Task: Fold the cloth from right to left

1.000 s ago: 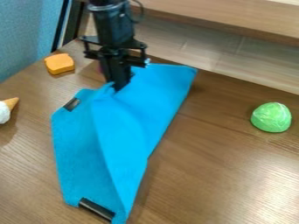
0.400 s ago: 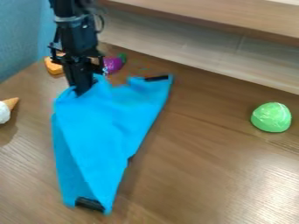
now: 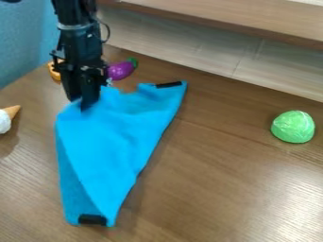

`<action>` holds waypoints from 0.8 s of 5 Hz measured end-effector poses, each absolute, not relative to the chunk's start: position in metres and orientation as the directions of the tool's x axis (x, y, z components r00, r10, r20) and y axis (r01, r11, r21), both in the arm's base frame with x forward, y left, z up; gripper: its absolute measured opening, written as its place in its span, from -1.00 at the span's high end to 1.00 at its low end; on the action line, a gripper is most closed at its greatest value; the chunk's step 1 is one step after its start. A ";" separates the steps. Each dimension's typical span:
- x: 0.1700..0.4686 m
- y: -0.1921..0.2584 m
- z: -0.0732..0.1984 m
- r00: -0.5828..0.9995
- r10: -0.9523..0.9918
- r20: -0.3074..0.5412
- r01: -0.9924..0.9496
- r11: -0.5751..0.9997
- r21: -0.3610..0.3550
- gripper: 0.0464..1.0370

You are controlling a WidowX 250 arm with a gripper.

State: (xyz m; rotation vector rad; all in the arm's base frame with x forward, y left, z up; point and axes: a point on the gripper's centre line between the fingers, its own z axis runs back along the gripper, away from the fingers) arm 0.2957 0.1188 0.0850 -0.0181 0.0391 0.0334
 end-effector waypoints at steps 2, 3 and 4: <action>0.299 0.099 0.088 0.999 0.022 -0.047 -0.023 1.000 -0.020 -0.94; 0.307 0.081 0.096 1.000 -0.014 -0.024 0.013 1.000 -0.028 -0.93; 0.329 0.052 0.113 0.997 -0.072 0.029 0.072 0.997 -0.008 -0.92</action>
